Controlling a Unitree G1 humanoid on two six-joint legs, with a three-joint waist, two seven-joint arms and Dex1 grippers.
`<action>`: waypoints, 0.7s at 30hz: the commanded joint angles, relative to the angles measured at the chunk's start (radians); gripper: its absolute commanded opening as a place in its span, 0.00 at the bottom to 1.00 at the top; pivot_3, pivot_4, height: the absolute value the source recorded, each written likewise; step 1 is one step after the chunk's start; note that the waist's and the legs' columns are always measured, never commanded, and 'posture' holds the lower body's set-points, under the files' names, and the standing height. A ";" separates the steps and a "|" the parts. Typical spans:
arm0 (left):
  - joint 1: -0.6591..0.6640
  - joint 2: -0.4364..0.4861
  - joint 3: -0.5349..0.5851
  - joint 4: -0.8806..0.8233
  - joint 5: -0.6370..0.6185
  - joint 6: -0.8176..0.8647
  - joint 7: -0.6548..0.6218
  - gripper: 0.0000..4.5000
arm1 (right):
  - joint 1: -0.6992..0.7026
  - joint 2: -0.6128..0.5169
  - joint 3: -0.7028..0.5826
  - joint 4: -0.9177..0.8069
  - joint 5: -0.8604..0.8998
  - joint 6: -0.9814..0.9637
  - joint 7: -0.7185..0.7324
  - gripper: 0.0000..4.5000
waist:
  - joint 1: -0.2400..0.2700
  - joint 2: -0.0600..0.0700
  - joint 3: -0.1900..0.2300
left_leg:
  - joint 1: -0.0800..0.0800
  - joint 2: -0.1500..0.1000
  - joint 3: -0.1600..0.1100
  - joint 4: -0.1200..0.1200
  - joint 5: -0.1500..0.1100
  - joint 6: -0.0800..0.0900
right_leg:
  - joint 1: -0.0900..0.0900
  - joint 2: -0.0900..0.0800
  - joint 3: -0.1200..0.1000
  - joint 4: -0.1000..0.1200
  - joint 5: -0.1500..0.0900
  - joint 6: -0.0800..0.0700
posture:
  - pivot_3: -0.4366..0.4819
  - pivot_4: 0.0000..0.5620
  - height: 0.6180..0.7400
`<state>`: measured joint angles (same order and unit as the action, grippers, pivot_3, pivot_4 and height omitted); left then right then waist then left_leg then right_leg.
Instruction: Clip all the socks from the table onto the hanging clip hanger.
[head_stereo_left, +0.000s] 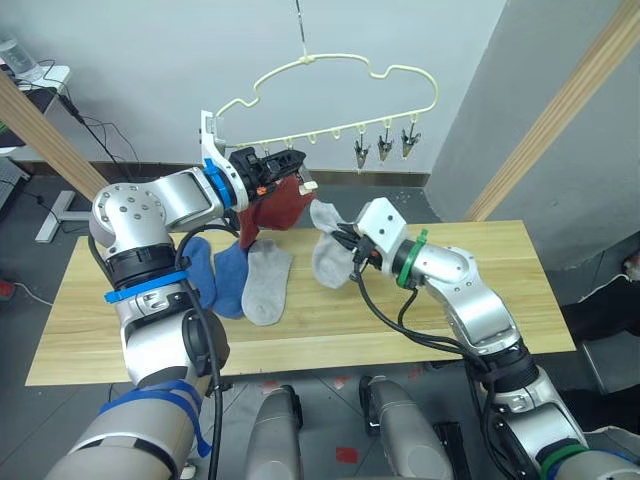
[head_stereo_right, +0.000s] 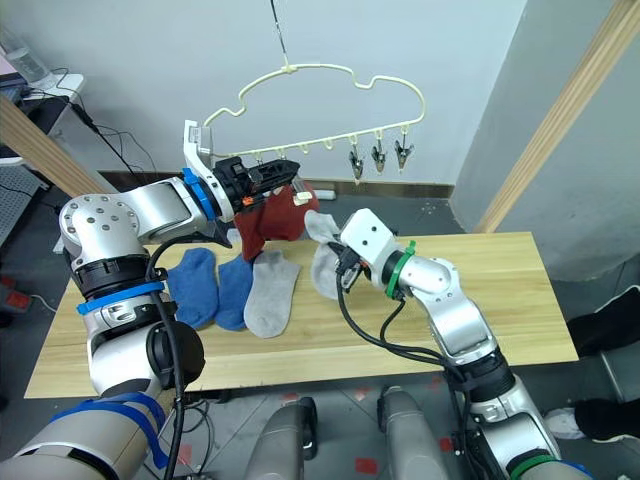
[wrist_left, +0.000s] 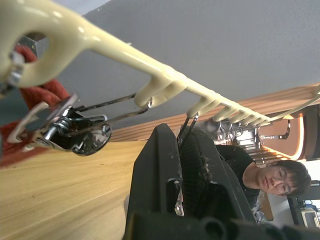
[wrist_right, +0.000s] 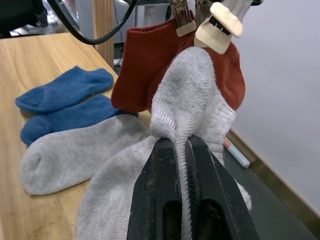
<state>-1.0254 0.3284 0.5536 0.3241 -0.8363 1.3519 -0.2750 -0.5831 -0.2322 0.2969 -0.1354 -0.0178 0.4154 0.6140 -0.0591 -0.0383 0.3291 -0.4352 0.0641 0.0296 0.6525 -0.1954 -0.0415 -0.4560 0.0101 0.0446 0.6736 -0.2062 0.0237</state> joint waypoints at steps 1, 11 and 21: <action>0.009 0.006 -0.013 -0.004 -0.004 0.009 0.005 0.00 | -0.032 0.009 0.007 0.000 -0.009 -0.037 -0.011 0.00 | 0.001 0.000 0.000 | 0.000 0.000 0.000 -0.001 0.000 0.000 | 0.000 0.000 0.000 -0.001 0.000 0.000 | 0.43 0.55 1.00; 0.032 0.016 -0.017 -0.016 -0.015 0.009 0.008 0.00 | -0.090 0.032 0.000 0.046 -0.015 -0.056 -0.026 0.00 | 0.002 0.000 0.000 | -0.001 0.000 0.001 -0.010 0.001 -0.004 | 0.000 -0.001 0.000 -0.011 0.000 0.000 | 0.43 0.56 1.00; 0.053 0.027 -0.075 -0.051 -0.018 -0.022 -0.045 0.00 | -0.132 0.059 -0.001 0.073 -0.015 -0.054 -0.031 0.00 | 0.002 0.000 0.000 | -0.001 0.000 0.001 -0.010 0.001 -0.004 | 0.000 -0.001 -0.001 -0.011 0.000 0.000 | 0.43 0.57 1.00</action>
<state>-0.9905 0.3433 0.5052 0.2871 -0.8584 1.3216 -0.3134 -0.6944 -0.1817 0.2983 -0.0437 -0.0379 0.3810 0.5890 -0.0571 -0.0383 0.3291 -0.4359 0.0640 0.0302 0.6426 -0.1943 -0.0454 -0.4559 0.0093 0.0437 0.6629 -0.2062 0.0239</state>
